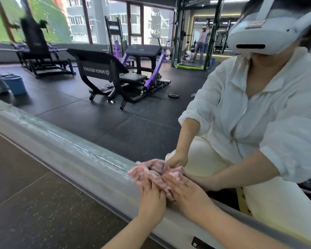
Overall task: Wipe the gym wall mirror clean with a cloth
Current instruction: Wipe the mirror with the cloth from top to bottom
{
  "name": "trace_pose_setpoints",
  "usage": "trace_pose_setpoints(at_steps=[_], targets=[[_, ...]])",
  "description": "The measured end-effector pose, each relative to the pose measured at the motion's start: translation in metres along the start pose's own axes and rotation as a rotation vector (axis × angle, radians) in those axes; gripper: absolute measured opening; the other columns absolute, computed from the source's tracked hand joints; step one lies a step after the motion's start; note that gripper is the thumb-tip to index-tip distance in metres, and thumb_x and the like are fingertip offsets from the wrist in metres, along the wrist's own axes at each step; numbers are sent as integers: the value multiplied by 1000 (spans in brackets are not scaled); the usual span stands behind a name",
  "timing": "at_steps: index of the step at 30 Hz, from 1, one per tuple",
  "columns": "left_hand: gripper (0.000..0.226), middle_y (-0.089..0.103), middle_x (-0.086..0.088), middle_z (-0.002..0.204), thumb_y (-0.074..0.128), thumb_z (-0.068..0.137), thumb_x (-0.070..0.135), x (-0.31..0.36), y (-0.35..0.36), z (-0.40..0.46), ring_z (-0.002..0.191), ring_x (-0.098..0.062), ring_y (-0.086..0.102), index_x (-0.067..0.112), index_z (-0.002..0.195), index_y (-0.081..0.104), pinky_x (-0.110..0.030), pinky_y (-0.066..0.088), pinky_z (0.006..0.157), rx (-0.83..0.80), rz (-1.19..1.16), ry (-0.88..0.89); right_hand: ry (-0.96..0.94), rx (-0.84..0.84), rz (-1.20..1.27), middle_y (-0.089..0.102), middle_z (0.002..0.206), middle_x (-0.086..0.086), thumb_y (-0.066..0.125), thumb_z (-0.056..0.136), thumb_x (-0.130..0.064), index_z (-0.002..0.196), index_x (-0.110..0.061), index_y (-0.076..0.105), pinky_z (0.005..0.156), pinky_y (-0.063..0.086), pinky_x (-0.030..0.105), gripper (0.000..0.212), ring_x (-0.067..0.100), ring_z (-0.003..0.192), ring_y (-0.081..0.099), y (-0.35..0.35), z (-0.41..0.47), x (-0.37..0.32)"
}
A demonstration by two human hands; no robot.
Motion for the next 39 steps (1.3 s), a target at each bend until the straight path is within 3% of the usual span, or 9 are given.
trace_pose_setpoints(at_steps=[4,7,11,18,20,23,29,34,39], targets=[[91,-17,-15,156,11,87,66,32,-45,18,146,-24,-12,1,149,-1,-29,-1,117,151,-315,-27,194,315,-7,29,150,1,29,82,-30,144,-12,32,118,-10,49,65,31,148,-9,-43,17,54],[94,-18,-19,153,5,77,65,67,-107,47,144,-31,-15,0,143,-11,-38,-4,118,429,-329,121,312,539,58,29,149,8,30,81,-25,134,-8,49,118,-7,50,59,30,148,-1,-105,34,112],[73,-26,1,143,5,77,62,130,-198,78,136,-13,-25,21,134,-18,-33,-12,117,648,-320,301,534,733,45,38,148,12,37,83,-27,130,-3,55,112,8,54,56,31,139,23,-177,48,189],[77,-29,-5,150,9,85,56,159,-221,74,142,-16,-25,14,144,-17,-35,-9,119,483,-352,180,434,495,63,9,159,11,30,86,-28,148,-5,21,118,-11,47,66,31,147,-8,-210,46,227],[72,-11,-12,159,19,87,53,162,-229,65,147,-18,-10,20,150,13,-35,4,120,401,-417,138,361,349,20,-6,159,17,37,86,-30,150,-4,9,117,-13,50,75,34,145,-17,-215,41,229],[33,36,-5,145,40,85,36,178,-254,54,131,-12,38,46,115,32,-31,35,108,364,-606,46,246,121,26,-1,157,16,41,82,-31,151,-8,6,113,-18,56,81,41,141,-25,-226,35,235],[45,59,5,113,48,92,5,194,-286,50,100,-7,59,25,131,39,-24,52,82,199,-785,-278,-33,-205,50,-45,140,21,25,103,-29,128,0,-44,94,-34,50,79,39,120,-46,-258,27,262],[35,58,-1,100,37,94,-3,217,-329,51,85,-9,53,15,121,52,-20,41,69,101,-770,-552,-171,-268,37,-35,146,21,25,104,-29,138,3,-26,94,-28,51,69,36,141,-26,-293,22,295],[37,55,-12,129,42,96,4,220,-346,61,113,-27,54,6,132,50,-29,43,92,-48,-506,-546,-307,-281,9,-18,157,19,25,103,-27,149,-2,-12,106,-20,44,63,35,145,-17,-310,21,312]])
Point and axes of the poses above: each hand's wrist, its own z-axis towards the middle knuckle, its own y-axis out of the palm, x = y × z, the point moved 3 cm from there along z, towards the middle knuckle
